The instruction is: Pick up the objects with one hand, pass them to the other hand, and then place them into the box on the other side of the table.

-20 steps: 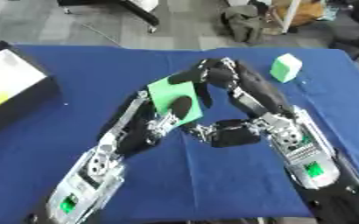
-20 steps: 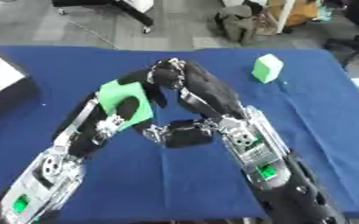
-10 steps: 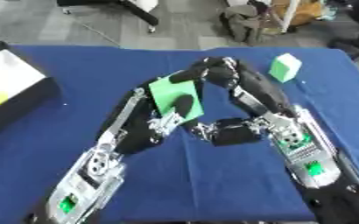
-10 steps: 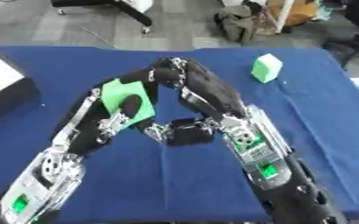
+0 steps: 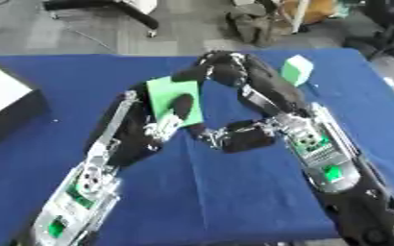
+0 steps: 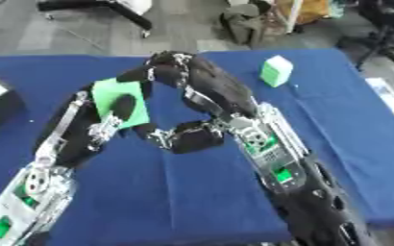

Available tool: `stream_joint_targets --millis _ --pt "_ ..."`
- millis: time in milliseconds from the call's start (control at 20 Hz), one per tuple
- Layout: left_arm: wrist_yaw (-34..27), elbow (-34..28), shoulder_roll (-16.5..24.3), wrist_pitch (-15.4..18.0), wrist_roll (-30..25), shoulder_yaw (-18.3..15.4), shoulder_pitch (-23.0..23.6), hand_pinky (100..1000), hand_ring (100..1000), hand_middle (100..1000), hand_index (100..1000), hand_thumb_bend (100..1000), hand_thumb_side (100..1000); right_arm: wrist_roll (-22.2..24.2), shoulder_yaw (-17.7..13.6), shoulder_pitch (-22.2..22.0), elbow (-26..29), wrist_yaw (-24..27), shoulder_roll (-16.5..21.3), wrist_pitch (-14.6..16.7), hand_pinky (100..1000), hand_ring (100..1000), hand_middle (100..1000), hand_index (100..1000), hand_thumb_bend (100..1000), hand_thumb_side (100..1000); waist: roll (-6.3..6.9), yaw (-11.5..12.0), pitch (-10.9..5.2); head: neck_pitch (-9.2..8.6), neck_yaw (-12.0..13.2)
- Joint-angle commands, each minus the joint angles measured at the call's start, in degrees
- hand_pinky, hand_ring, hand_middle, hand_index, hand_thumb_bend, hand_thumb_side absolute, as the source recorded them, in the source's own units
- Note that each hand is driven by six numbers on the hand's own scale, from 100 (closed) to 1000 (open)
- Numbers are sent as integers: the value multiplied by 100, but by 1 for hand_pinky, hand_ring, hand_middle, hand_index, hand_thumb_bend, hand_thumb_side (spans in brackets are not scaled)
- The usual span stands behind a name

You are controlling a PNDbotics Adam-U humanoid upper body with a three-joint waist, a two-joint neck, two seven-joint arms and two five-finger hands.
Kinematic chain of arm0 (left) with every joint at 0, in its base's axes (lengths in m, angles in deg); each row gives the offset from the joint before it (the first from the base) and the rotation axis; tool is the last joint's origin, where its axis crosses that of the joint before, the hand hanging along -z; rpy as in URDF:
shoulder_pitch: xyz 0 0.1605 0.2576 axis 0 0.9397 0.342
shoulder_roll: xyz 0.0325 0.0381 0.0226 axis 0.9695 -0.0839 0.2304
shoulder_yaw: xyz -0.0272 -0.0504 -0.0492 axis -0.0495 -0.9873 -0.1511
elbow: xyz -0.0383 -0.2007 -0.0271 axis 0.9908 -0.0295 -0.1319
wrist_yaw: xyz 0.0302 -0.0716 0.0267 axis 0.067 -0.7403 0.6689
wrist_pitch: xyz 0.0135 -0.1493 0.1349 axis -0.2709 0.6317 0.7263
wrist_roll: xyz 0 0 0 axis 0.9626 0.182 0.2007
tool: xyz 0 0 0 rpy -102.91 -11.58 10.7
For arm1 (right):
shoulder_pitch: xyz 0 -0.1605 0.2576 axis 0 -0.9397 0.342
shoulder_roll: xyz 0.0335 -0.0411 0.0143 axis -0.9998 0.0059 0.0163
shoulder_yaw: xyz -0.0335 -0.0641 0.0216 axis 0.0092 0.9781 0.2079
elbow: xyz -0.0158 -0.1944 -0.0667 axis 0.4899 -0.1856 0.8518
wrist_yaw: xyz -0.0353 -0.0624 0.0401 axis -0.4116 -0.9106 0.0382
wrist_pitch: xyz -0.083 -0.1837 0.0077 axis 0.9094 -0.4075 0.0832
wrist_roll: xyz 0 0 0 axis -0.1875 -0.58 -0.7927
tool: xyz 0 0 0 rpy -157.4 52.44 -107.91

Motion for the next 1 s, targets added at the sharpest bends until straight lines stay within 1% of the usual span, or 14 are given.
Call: stream_joint_targets --millis 50,100,150,200,350,450,550,600,650,700,750,850,900,1000 --pt "-37 -104 223 -13 222 -376 -63 659 238 122 295 100 532 -97 -231 25 109 75 286 -55 718 664 629 941 100 313 14 -3 -111 -14 -200" --pt "-38 -114 274 -11 269 -434 -47 660 239 123 296 100 532 -143 -302 20 109 84 336 -79 719 668 641 948 115 325 16 -3 -113 -14 -259" --pt "-42 -123 324 -10 313 -488 -27 660 239 123 296 100 532 -195 -364 14 109 82 376 -101 719 670 649 955 158 334 19 0 -115 -14 -313" --pt "-44 -133 376 -7 359 -543 -3 661 239 123 296 100 532 -254 -426 6 109 84 411 -128 720 672 652 959 171 334 21 2 -116 -14 -361" --pt "-35 -174 566 3 489 -699 72 661 240 124 298 100 530 -426 -621 -29 109 23 490 -221 720 674 657 966 207 306 32 -4 -120 -14 -436" --pt "66 -212 815 -21 608 -857 83 661 240 122 300 100 524 -591 -780 -112 109 -60 544 -317 718 671 655 968 223 282 44 -22 -122 -14 -401" --pt "235 -259 1193 -97 769 -1081 43 658 242 123 308 100 523 -753 -923 -250 109 -183 622 -437 717 670 653 969 206 284 58 -52 -123 -14 -209" --pt "364 -260 1410 -173 861 -1208 12 659 244 125 312 100 520 -819 -981 -325 109 -250 655 -499 716 668 650 969 193 287 65 -70 -122 -14 -45" --pt "533 -213 1661 -296 969 -1350 -33 658 248 127 317 100 517 -881 -1041 -416 109 -321 684 -568 715 666 648 969 178 292 75 -92 -121 -14 205" --pt "757 -102 1922 -470 1083 -1497 -89 656 251 128 323 100 469 -938 -1095 -509 109 -395 704 -640 713 664 645 968 156 295 86 -117 -118 -14 505" --pt "1067 95 2190 -705 1188 -1640 -161 656 259 136 334 100 388 -989 -1144 -605 109 -469 714 -714 712 662 642 968 135 303 97 -147 -116 -14 872" --pt "1718 680 2600 -1198 1305 -1863 -328 651 267 143 345 100 252 -1067 -1205 -768 109 -593 695 -839 709 659 637 966 100 317 117 -214 -117 -14 1614" --pt "2105 1006 2763 -1385 1328 -1938 -413 646 272 148 350 100 160 -1093 -1224 -837 109 -641 675 -896 707 656 633 965 100 326 126 -249 -122 -14 1972" --pt "2821 1830 2990 -1759 1290 -2116 -585 639 276 150 353 100 106 -1126 -1255 -985 109 -714 608 -994 704 653 628 963 100 344 138 -324 -143 -14 2555"
